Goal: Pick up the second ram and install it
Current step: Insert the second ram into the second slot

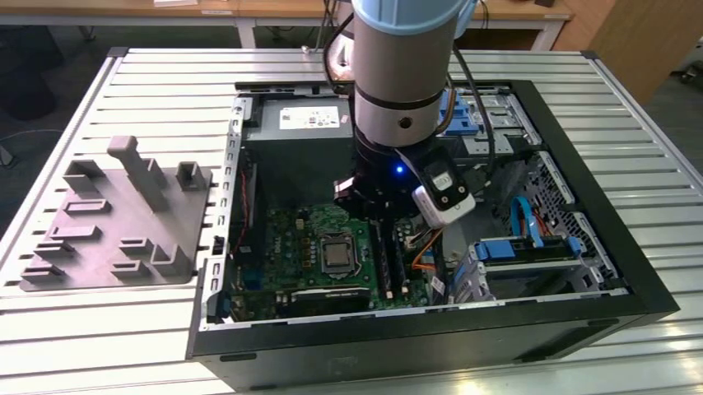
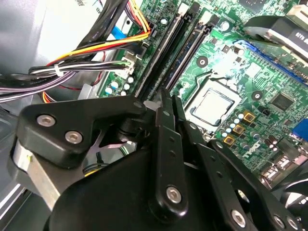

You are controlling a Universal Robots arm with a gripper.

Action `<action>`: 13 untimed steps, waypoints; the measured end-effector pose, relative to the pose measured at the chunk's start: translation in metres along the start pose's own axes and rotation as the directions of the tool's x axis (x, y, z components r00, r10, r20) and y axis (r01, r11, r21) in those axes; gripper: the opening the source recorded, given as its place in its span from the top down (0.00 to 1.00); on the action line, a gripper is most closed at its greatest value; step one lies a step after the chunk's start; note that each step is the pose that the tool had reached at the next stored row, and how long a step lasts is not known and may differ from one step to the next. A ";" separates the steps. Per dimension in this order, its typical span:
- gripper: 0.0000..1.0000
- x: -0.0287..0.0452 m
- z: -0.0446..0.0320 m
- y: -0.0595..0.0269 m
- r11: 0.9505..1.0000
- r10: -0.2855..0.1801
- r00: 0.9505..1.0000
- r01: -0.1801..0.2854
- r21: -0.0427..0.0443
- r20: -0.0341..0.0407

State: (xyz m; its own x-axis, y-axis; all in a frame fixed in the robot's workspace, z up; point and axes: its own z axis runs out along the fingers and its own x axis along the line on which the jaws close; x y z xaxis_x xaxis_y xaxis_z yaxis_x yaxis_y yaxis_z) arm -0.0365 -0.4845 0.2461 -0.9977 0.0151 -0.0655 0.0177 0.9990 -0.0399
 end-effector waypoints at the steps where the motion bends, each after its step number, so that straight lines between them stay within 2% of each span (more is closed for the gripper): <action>1: 0.84 0.0000 0.0000 0.0000 1.000 0.000 1.000 0.000 0.000 0.000; 2: 0.84 0.0000 -0.0001 0.0000 1.000 0.000 1.000 0.000 0.000 0.000; 3: 0.90 0.0000 -0.0002 0.0000 1.000 0.000 1.000 0.000 0.000 0.000; 13: 0.90 -0.0001 -0.0011 -0.0001 1.000 0.000 1.000 0.000 0.000 0.000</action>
State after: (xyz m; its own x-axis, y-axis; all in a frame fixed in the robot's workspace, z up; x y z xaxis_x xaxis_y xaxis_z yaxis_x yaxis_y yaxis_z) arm -0.0365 -0.4846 0.2473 -0.9977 0.0151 -0.0653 0.0178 0.9990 -0.0403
